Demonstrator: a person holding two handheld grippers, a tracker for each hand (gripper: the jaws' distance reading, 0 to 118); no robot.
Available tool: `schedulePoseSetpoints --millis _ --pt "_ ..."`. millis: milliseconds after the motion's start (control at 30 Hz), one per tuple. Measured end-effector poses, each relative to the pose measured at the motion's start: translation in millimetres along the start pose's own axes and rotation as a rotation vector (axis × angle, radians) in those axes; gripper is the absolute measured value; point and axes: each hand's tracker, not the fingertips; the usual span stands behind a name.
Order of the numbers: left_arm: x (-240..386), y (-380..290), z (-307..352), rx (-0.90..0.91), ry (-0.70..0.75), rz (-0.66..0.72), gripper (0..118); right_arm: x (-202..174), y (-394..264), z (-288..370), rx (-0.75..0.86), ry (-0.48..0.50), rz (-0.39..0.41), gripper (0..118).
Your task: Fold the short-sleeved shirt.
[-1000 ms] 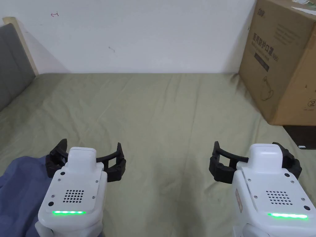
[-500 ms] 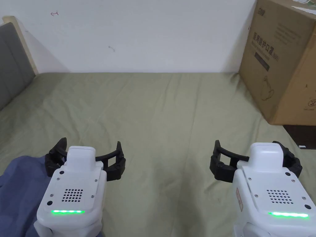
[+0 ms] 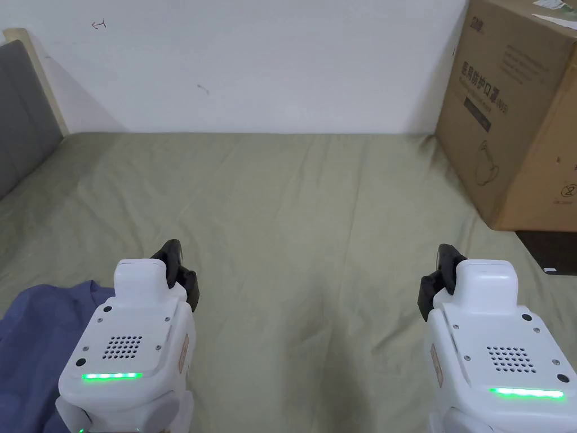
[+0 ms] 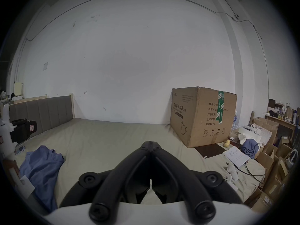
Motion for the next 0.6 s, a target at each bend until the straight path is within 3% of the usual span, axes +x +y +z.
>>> schedulePoseSetpoints --millis 267,600 --pt "-47.9 -4.3 19.3 -0.022 0.145 -0.015 0 -42.0 7.2 -12.6 0.009 0.152 -0.002 0" --pt "-157.9 -5.1 86.0 -0.048 0.457 0.022 0 -154.4 13.3 -20.5 0.027 0.454 0.012 0"
